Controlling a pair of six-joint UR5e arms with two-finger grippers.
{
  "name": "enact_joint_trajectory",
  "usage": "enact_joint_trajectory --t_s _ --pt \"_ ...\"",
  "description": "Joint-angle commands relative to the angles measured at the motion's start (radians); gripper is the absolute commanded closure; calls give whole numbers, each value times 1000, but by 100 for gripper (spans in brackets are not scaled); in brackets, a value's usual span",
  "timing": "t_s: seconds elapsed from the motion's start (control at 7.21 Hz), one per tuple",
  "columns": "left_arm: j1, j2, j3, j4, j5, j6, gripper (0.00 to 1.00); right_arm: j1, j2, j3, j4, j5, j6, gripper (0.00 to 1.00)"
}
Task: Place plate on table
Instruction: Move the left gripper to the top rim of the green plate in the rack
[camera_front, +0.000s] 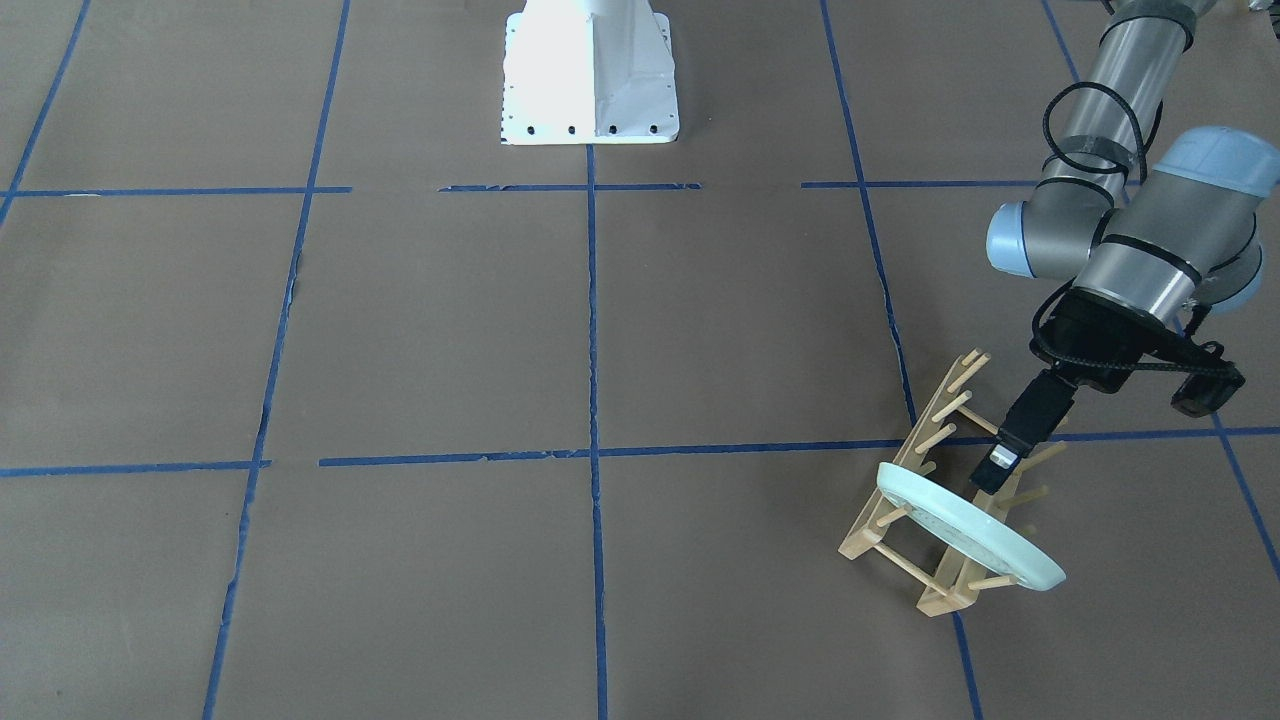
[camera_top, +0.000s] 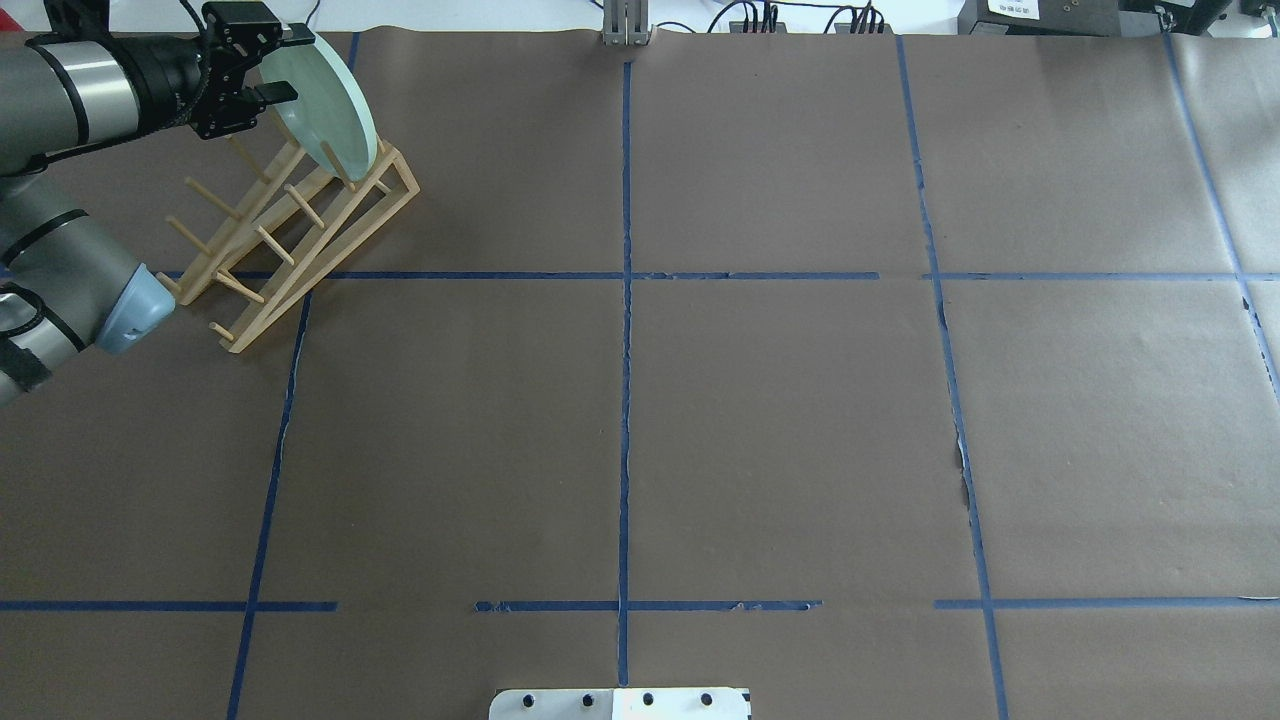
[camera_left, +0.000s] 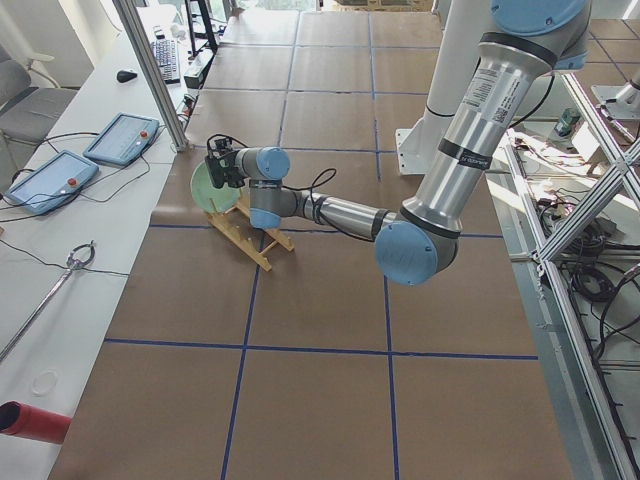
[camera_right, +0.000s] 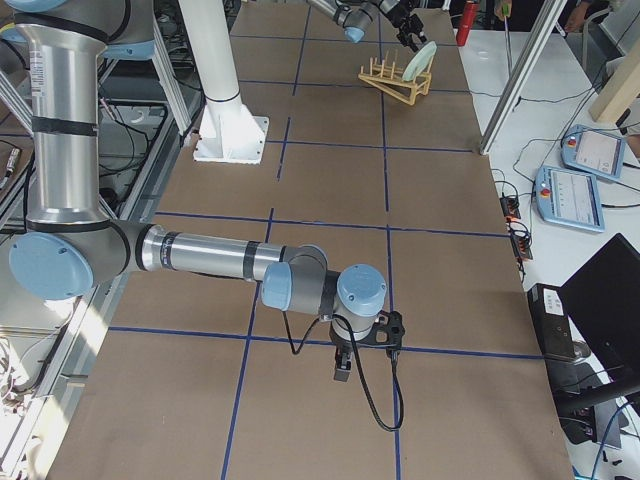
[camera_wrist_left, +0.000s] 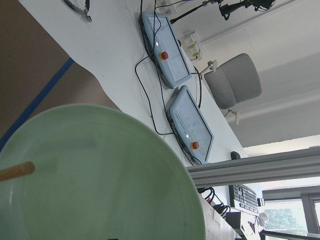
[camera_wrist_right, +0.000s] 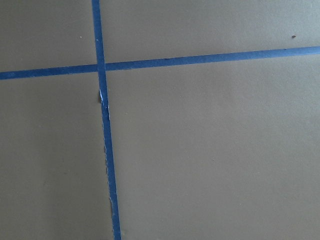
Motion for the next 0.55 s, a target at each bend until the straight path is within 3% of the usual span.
enact_joint_trajectory --t_s 0.0,0.42 --pt "0 -22 1 32 0 9 29 0 0 0 0 0 0 0" --pt "0 -25 4 35 0 11 50 0 0 0 0 0 0 0"
